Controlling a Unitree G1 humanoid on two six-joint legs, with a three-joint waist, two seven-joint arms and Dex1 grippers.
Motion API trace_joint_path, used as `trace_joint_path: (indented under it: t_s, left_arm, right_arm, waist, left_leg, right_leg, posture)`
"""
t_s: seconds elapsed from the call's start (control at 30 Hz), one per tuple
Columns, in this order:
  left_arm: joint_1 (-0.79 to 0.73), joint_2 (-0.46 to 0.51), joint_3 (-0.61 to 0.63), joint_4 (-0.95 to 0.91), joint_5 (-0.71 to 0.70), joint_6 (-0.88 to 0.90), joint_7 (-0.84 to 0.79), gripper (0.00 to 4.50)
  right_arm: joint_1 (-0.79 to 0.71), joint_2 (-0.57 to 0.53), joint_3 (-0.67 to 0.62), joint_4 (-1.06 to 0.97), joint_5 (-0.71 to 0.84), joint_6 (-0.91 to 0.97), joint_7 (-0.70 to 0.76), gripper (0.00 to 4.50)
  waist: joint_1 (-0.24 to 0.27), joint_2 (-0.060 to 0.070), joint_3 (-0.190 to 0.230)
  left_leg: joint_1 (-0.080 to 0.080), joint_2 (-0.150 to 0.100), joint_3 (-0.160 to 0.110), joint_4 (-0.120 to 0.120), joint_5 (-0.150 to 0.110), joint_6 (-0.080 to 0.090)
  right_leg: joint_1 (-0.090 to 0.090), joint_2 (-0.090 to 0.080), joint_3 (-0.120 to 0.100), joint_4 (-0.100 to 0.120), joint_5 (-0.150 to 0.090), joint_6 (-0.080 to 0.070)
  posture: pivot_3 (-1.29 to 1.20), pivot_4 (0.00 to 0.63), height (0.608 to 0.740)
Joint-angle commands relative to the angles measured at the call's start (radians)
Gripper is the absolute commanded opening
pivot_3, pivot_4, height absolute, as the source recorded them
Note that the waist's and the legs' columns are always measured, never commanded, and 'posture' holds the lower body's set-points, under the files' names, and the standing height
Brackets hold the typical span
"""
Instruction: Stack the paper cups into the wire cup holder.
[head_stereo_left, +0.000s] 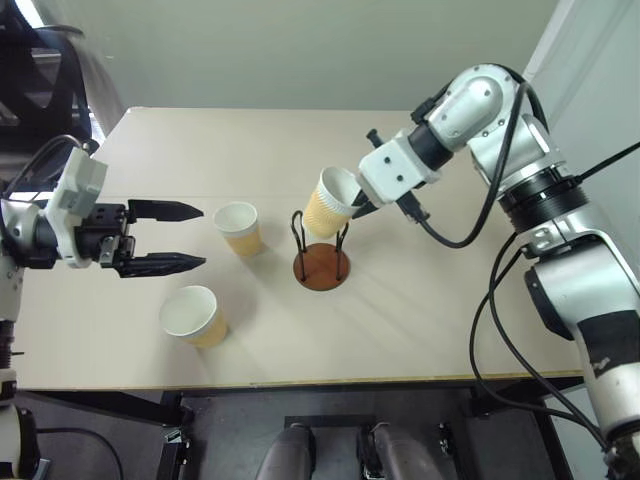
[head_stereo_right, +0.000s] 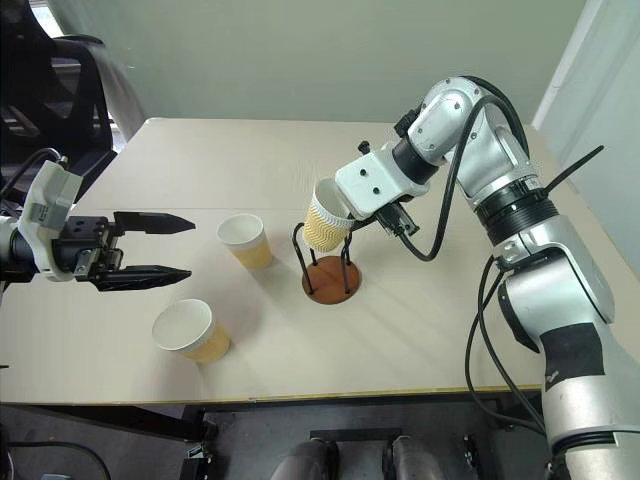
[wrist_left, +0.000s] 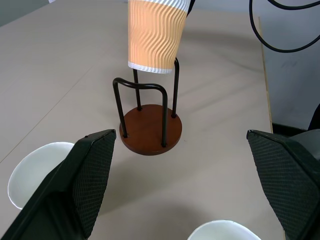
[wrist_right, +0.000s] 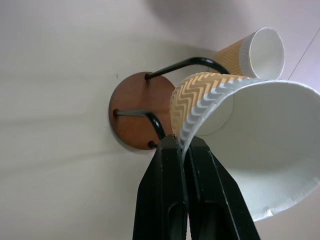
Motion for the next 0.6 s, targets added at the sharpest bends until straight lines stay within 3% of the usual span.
trace_joint_path:
  t_s: [0.03, 0.17, 0.5, 0.6]
  left_arm:
    - [-0.018, 0.015, 0.026, -0.011, 0.0, -0.002, -0.035, 4.5]
    - [-0.015, 0.014, 0.028, -0.008, 0.003, -0.007, -0.035, 4.5]
    - [-0.025, 0.013, 0.028, 0.006, 0.013, -0.002, -0.022, 4.5]
    - [-0.049, 0.01, 0.023, 0.023, 0.036, 0.014, 0.032, 4.5]
  right_arm:
    - [-0.008, -0.002, -0.007, -0.053, 0.036, 0.023, 0.004, 0.05]
    - [-0.003, 0.005, -0.014, -0.073, 0.047, 0.05, 0.004, 0.94]
    - [-0.007, 0.037, -0.072, -0.076, 0.056, 0.123, -0.013, 4.33]
    - [-0.014, 0.046, -0.114, -0.072, 0.082, 0.204, -0.018, 4.46]
  waist:
    - [0.0, 0.0, 0.0]
    - [0.0, 0.0, 0.0]
    - [0.0, 0.0, 0.0]
    - [0.0, 0.0, 0.0]
  left_leg:
    - [0.0, 0.0, 0.0, 0.0, 0.0, 0.0]
    - [0.0, 0.0, 0.0, 0.0, 0.0, 0.0]
    - [0.0, 0.0, 0.0, 0.0, 0.0, 0.0]
    - [0.0, 0.0, 0.0, 0.0, 0.0, 0.0]
  right_leg:
    - [0.0, 0.0, 0.0, 0.0, 0.0, 0.0]
    - [0.0, 0.0, 0.0, 0.0, 0.0, 0.0]
    - [0.0, 0.0, 0.0, 0.0, 0.0, 0.0]
    - [0.0, 0.0, 0.0, 0.0, 0.0, -0.001]
  posture:
    - [0.0, 0.15, 0.74]
    - [0.0, 0.15, 0.74]
    - [0.0, 0.15, 0.74]
    - [0.0, 0.15, 0.74]
